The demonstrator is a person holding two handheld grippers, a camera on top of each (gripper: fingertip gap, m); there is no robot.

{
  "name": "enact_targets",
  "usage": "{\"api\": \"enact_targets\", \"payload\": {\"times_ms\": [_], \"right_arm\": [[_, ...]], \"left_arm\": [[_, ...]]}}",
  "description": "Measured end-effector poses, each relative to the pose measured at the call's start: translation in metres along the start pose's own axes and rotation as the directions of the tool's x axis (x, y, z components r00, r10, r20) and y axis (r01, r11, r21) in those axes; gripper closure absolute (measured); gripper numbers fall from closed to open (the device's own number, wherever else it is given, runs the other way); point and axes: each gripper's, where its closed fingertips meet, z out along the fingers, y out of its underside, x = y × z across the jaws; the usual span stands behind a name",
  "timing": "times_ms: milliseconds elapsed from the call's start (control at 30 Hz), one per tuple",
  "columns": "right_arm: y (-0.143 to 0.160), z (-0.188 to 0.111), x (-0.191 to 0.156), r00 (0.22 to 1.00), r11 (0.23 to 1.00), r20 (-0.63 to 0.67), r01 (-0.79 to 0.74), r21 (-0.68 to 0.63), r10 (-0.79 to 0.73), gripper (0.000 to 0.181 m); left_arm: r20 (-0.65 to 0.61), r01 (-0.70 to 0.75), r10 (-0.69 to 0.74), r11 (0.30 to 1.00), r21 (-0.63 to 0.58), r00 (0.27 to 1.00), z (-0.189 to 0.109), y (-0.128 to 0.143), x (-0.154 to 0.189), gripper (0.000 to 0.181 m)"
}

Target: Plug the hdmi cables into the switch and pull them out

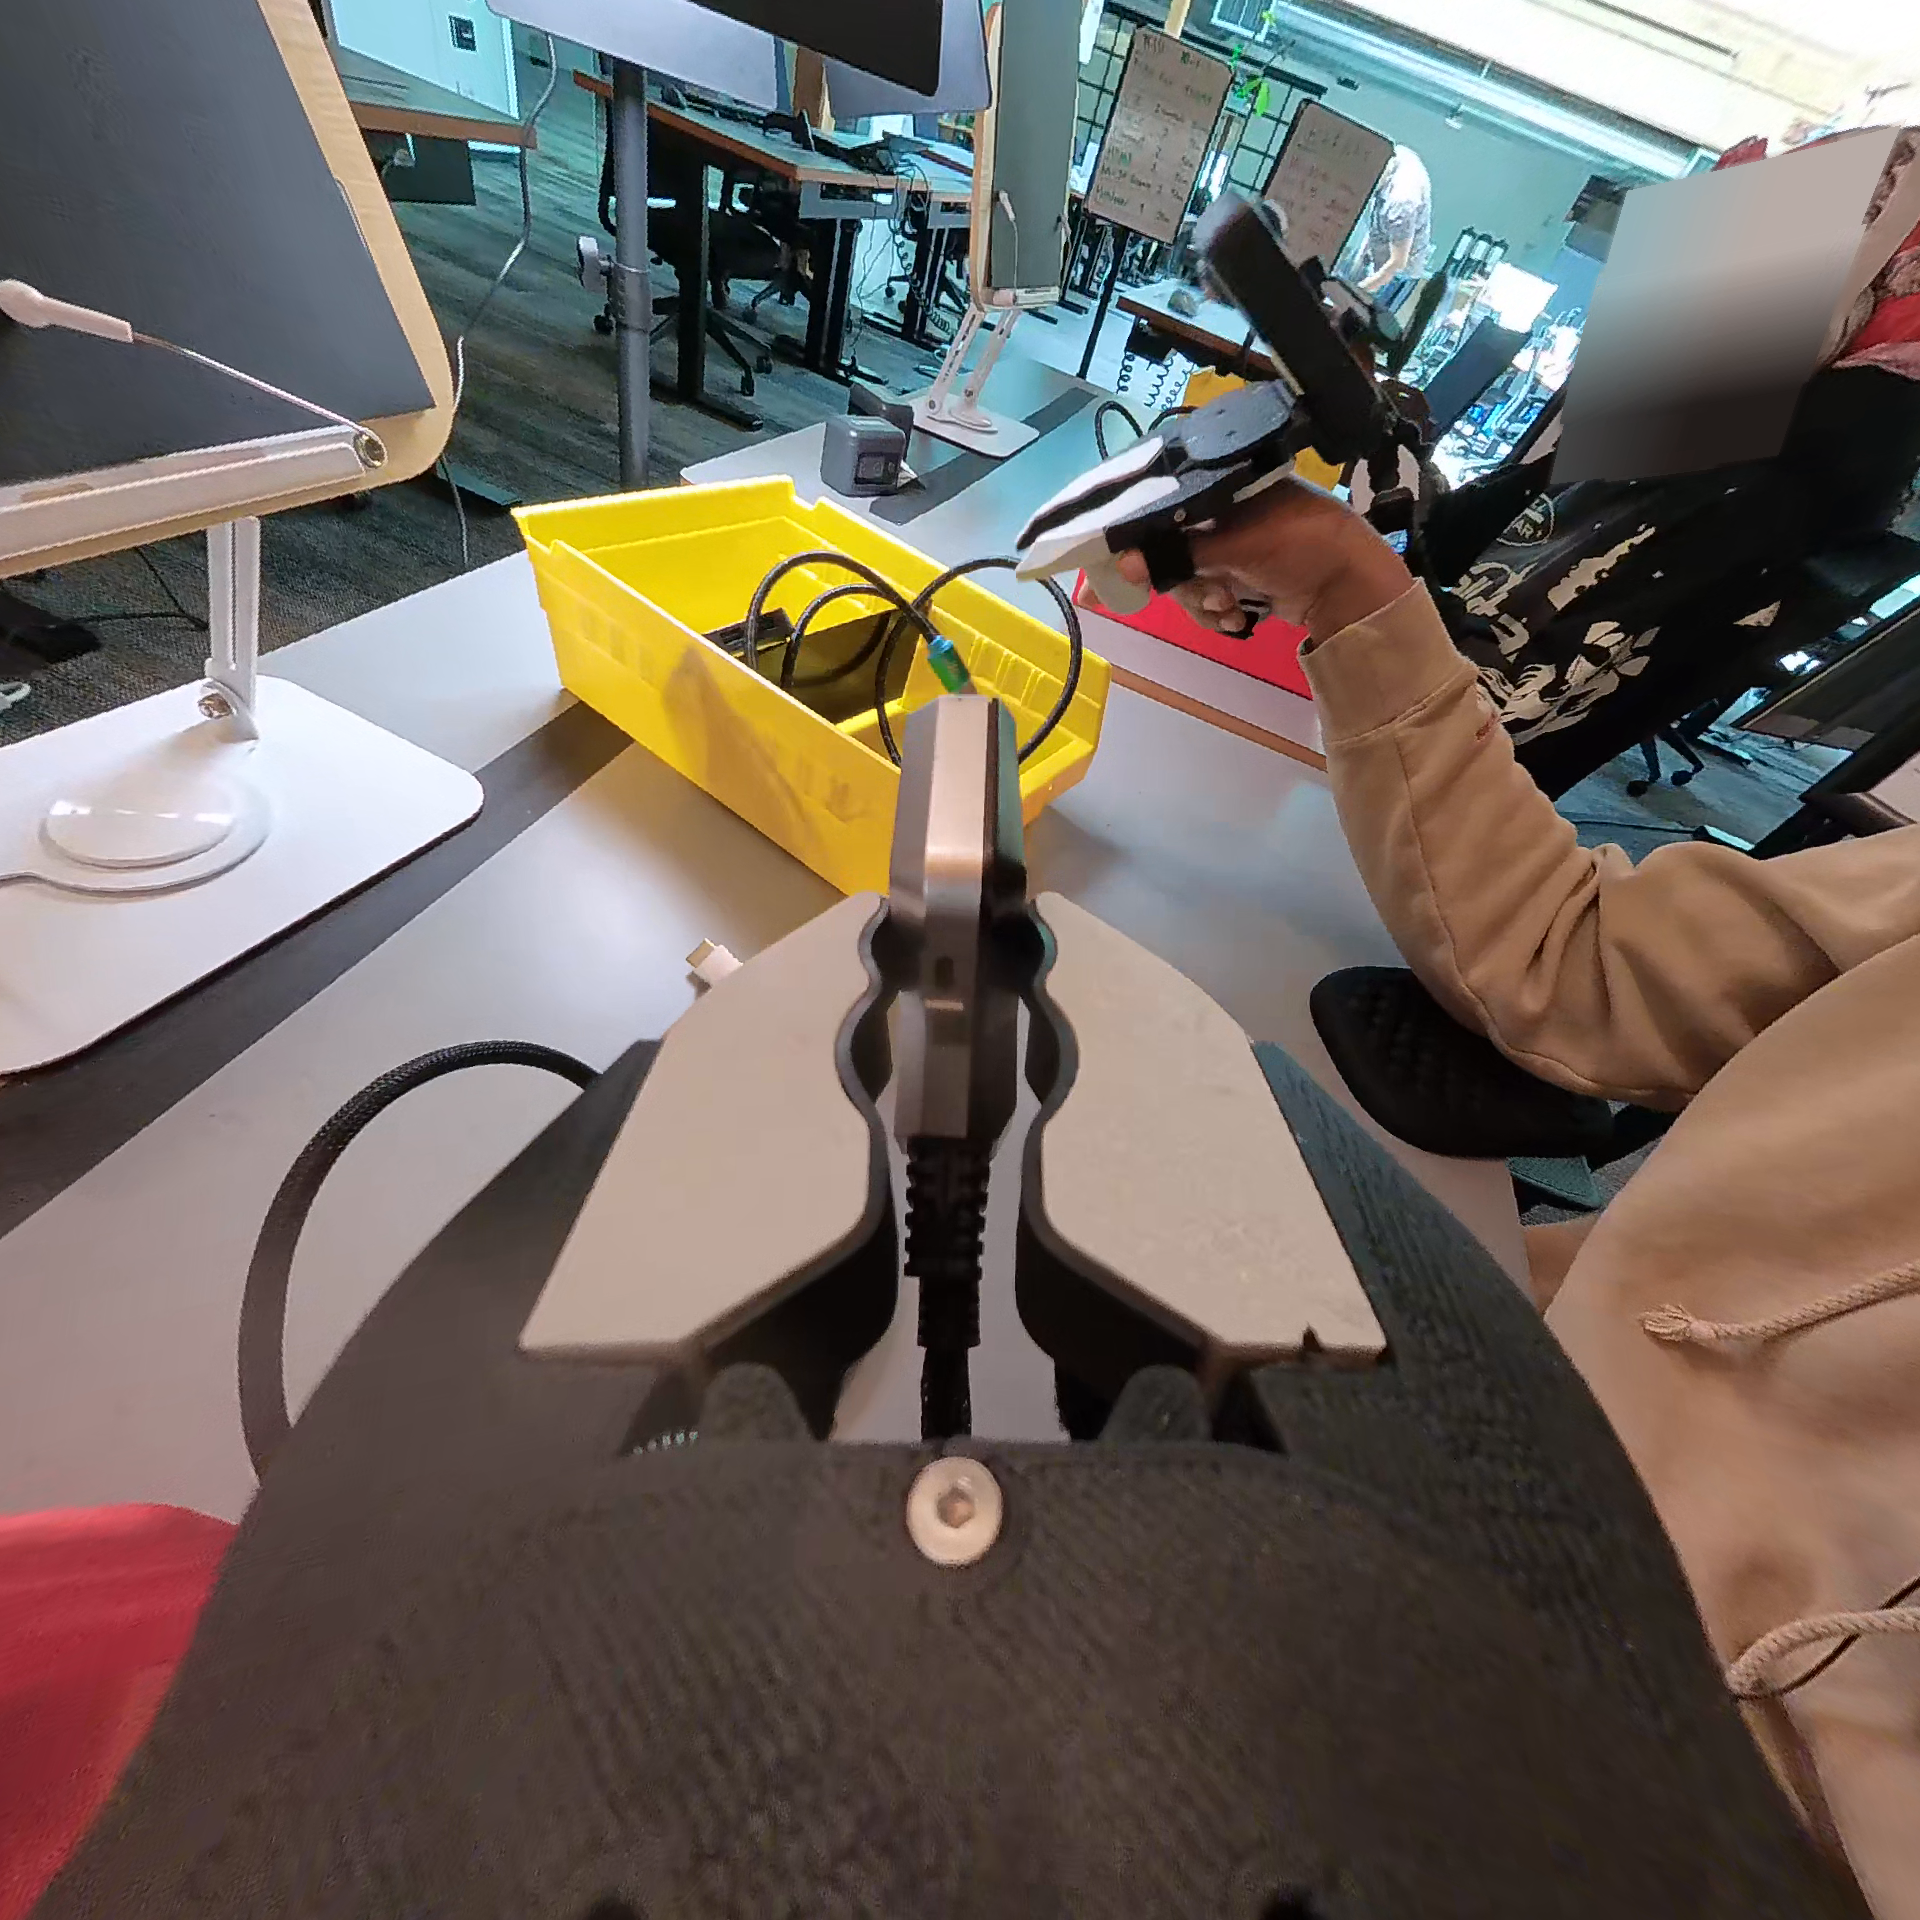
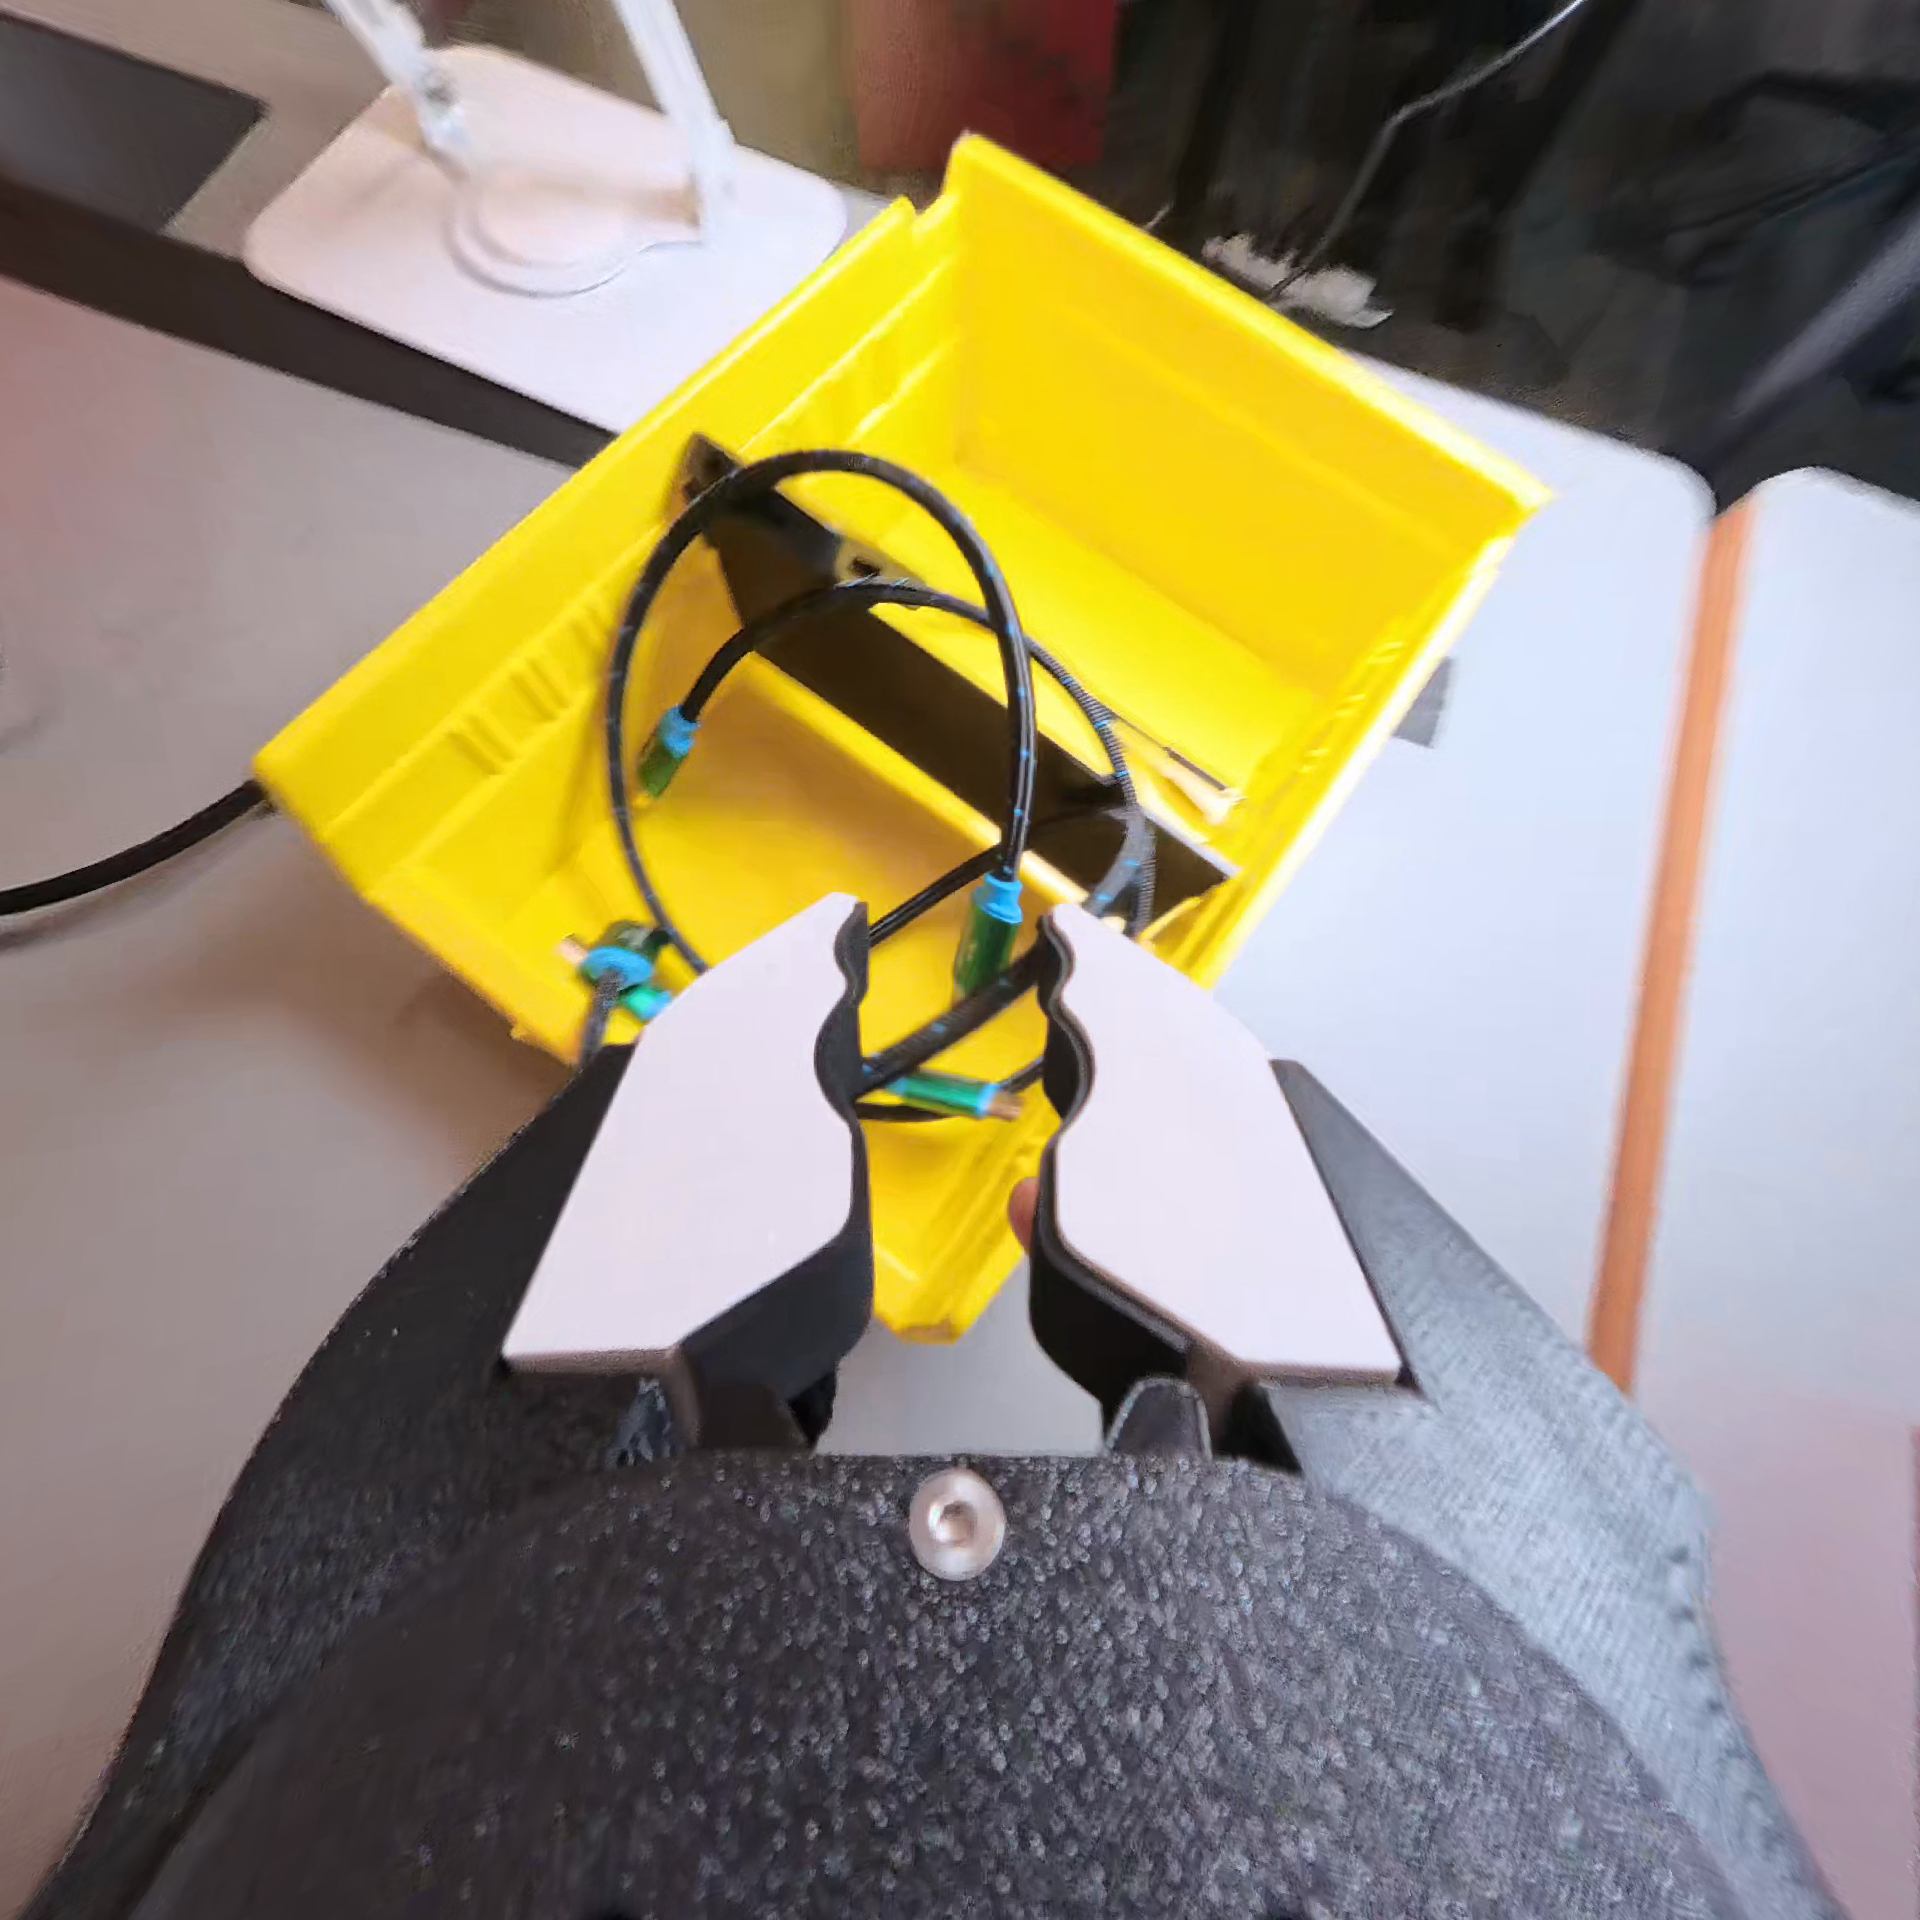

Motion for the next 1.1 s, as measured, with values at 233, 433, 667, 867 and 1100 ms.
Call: {"api": "enact_targets", "payload": {"times_ms": [233, 433, 667, 867, 1100], "right_arm": [[-0.055, -0.038, -0.014, 0.991, 0.946, -0.074, 0.125, 0.300, -0.107, 0.150], [-0.089, -0.071, -0.147, 0.855, 0.804, 0.318, 0.173, 0.570, -0.409, 0.152], [-0.059, -0.059, -0.288, 0.509, 0.804, 0.650, 0.160, 0.573, -0.565, 0.141], [-0.036, -0.045, -0.325, 0.394, 0.771, 0.669, 0.215, 0.599, -0.630, 0.158], [-0.042, -0.062, -0.288, 0.387, 0.761, 0.668, 0.166, 0.627, -0.635, 0.159]], "left_arm": [[-0.009, -0.001, 0.001, 1.000, -0.007, 1.000, 0.008, 0.002, 0.002, 0.159], [-0.074, -0.030, 0.030, 1.000, -0.001, 0.997, 0.024, 0.001, 0.018, 0.159], [-0.172, -0.091, 0.085, 0.996, -0.027, 0.981, 0.045, 0.004, 0.050, 0.159], [-0.221, -0.164, 0.149, 0.985, -0.053, 0.964, 0.051, 0.010, 0.066, 0.159], [-0.069, -0.048, 0.059, 0.987, 0.154, 0.996, -0.006, -0.026, 0.021, 0.147]]}}
